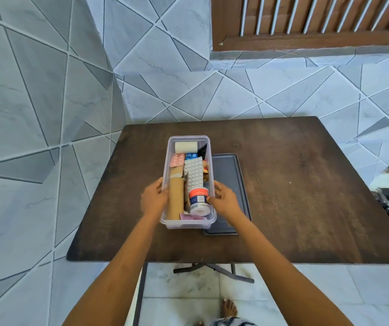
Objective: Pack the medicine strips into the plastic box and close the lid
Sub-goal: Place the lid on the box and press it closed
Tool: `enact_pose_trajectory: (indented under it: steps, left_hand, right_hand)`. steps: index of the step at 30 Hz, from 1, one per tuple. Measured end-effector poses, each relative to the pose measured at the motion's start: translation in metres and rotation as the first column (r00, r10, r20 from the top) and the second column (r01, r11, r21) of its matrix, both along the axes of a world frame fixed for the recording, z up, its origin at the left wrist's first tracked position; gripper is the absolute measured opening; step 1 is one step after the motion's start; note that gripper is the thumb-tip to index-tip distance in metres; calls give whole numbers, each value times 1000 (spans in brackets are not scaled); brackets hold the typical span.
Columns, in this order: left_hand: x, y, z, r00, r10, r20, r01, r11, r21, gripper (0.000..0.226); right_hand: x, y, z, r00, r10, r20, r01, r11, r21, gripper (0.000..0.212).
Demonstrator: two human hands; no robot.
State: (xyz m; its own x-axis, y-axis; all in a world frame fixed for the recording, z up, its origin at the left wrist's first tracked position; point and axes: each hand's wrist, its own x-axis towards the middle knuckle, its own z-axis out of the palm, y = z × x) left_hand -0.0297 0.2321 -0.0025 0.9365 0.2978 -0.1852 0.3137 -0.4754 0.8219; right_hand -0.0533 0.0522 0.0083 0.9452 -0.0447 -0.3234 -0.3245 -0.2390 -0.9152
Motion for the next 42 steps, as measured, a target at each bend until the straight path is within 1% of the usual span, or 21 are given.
enact_pose_trajectory:
  steps: [6, 9, 10, 11, 12, 13, 14, 15, 16, 19, 21, 22, 24, 26, 28, 32, 35, 37, 39, 40, 42]
  left_hand:
    - [-7, 16, -20, 996, 50, -71, -53, 998, -42, 35]
    - [-5, 18, -29, 995, 48, -87, -52, 998, -42, 35]
    - [-4, 20, -32, 994, 53, -93, -57, 998, -41, 35]
    - [-3, 20, -34, 993, 62, -98, -66, 997, -40, 36]
    - [-1, 20, -35, 992, 74, -104, -78, 996, -37, 36]
    - [0, 20, -37, 990, 84, -111, -89, 995, -34, 37]
    - [1, 19, -37, 989, 90, -116, -95, 995, -33, 37]
    - [2, 17, -36, 989, 91, -118, -96, 995, -35, 37]
    - [3, 15, -36, 989, 88, -120, -94, 995, -41, 37]
    - [7, 6, -35, 991, 68, -112, -76, 994, -75, 38]
    - [10, 2, -34, 991, 74, -113, -84, 993, -86, 38]
    - [12, 1, -33, 991, 77, -114, -87, 992, -89, 38]
    - [16, -3, -33, 989, 81, -120, -93, 991, -98, 38]
    - [20, -11, -33, 990, 80, -115, -93, 988, -121, 38]
    - [23, -23, -34, 993, 60, -103, -75, 985, -153, 38]
    - [28, -52, -34, 997, -8, -80, -8, 978, -210, 37]
    - [31, -77, -34, 994, -74, -84, 52, 971, -234, 36]
    - [28, -93, -33, 986, -134, -97, 108, 965, -239, 35]
    - [25, -105, -31, 975, -191, -114, 165, 965, -205, 36]
    - [24, -110, -28, 971, -212, -108, 194, 969, -153, 38]
    - [26, -116, -20, 968, -247, -38, 248, 969, 20, 42]
  right_hand:
    - [2, 13, -16, 994, 75, -83, -72, 997, 31, 51]
    - [9, 1, -21, 994, 91, -66, -91, 996, 9, 40]
    - [13, -5, -24, 998, 58, -38, -59, 997, -40, 37]
    - [17, -13, -28, 1000, 4, -5, -5, 990, -138, 36]
    - [21, -23, -33, 998, -56, 28, 61, 960, -272, 36]
    - [24, -33, -38, 993, -115, 38, 120, 903, -412, 40]
    - [26, -42, -42, 984, -176, 15, 157, 834, -529, 45]
    - [27, -51, -45, 971, -236, -42, 166, 786, -595, 52]
    - [29, -57, -47, 954, -280, -109, 159, 777, -609, 58]
    - [31, -69, -52, 918, -313, -243, 140, 829, -541, 67]
    - [32, -81, -56, 913, -330, -239, 181, 855, -486, 63]
    - [33, -87, -56, 911, -348, -222, 219, 864, -454, 55]
    - [36, -100, -55, 903, -390, -181, 296, 868, -398, 30]
    - [40, -110, -49, 893, -427, -143, 359, 866, -348, 16]
    - [44, -118, -37, 889, -450, -85, 406, 860, -311, 18]
    - [42, -133, -1, 878, -468, 100, 475, 827, -299, 11]
    - [36, -136, 25, 865, -457, 209, 502, 797, -335, 26]
    - [32, -133, 37, 864, -428, 265, 500, 786, -363, 29]
    - [28, -127, 46, 868, -402, 292, 491, 783, -383, 28]
    - [26, -123, 49, 869, -392, 302, 487, 781, -390, 27]
    - [22, -113, 53, 872, -368, 324, 479, 781, -402, 23]
